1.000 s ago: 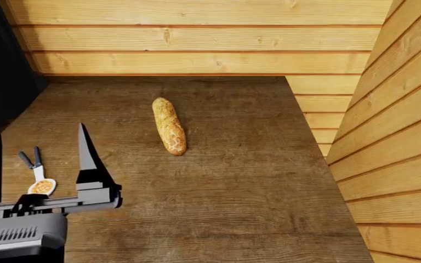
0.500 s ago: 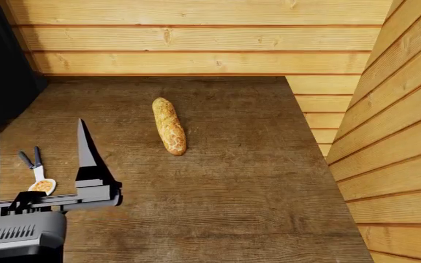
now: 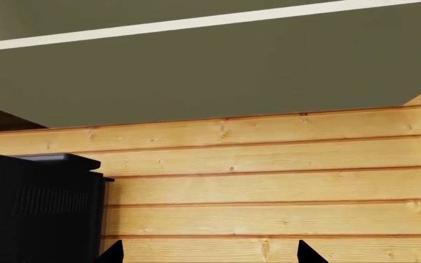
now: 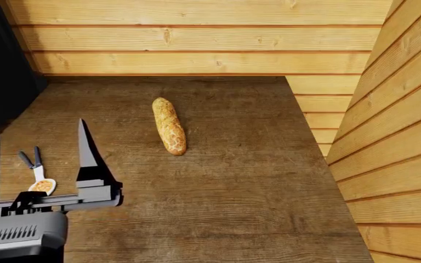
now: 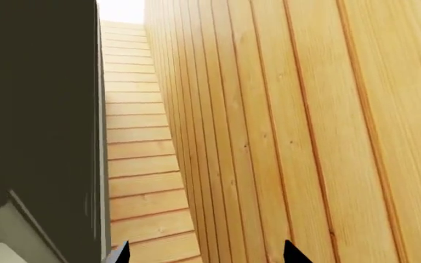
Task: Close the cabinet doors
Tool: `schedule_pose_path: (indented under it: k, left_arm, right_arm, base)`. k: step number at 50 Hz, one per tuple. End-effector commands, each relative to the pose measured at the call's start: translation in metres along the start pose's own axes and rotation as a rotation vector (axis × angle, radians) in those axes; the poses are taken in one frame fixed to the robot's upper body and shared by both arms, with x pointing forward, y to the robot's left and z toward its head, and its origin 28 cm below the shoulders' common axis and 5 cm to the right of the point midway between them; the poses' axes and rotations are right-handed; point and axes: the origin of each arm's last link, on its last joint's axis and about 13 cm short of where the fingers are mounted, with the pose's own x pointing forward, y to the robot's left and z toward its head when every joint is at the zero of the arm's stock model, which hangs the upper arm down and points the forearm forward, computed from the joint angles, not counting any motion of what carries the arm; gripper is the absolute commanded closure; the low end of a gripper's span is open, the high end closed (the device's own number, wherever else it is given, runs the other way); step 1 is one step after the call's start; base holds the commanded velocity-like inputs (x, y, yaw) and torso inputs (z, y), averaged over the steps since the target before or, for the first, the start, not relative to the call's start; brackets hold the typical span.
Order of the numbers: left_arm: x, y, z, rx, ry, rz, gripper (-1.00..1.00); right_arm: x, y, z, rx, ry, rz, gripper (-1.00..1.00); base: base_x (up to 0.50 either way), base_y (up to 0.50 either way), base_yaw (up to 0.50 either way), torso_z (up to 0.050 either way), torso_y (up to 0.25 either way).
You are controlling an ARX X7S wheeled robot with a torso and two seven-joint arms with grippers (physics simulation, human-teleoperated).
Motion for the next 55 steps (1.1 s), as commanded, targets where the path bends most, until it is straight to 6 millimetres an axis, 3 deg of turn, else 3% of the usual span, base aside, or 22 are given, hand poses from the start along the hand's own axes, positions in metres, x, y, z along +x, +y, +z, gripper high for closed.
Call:
schedule_pose_path:
  k: [1, 20, 23, 25, 30, 55]
  left_arm:
    - [-0.001, 0.001, -0.001, -0.001, 0.0, 0.002, -1.0]
    - [-0.003, 0.001, -0.003, -0.002, -0.002, 0.003, -1.0]
    - [-0.003, 0.002, -0.003, -0.003, -0.002, 0.004, -1.0]
    - [-0.004, 0.002, -0.004, -0.005, -0.001, 0.006, -1.0]
    - [-0.004, 0.002, -0.004, -0.007, 0.0, 0.006, -1.0]
    - [-0.003, 0.003, -0.006, -0.012, 0.004, 0.013, -1.0]
  right_arm:
    - [0.016, 0.011, 0.009, -0.012, -0.015, 0.024, -1.0]
    - [0.043, 0.039, 0.019, 0.004, -0.021, 0.106, -1.0]
    - [0.044, 0.045, 0.015, 0.013, -0.003, 0.131, -1.0]
    - [0.047, 0.056, -0.001, 0.063, 0.091, 0.195, -1.0]
    - [0.05, 0.067, -0.014, 0.097, 0.163, 0.253, -1.0]
    - [0.05, 0.086, -0.026, 0.122, 0.224, 0.337, -1.0]
  base:
    - [0.0, 0.0, 0.0, 0.0, 0.0]
    - [0.0, 0.0, 0.0, 0.0, 0.0]
    - [0.0, 0.0, 0.0, 0.0, 0.0]
    - [0.0, 0.0, 0.0, 0.0, 0.0]
    - [0.0, 0.0, 0.01, 0.006, 0.0]
    - [0.0, 0.0, 0.0, 0.002, 0.0]
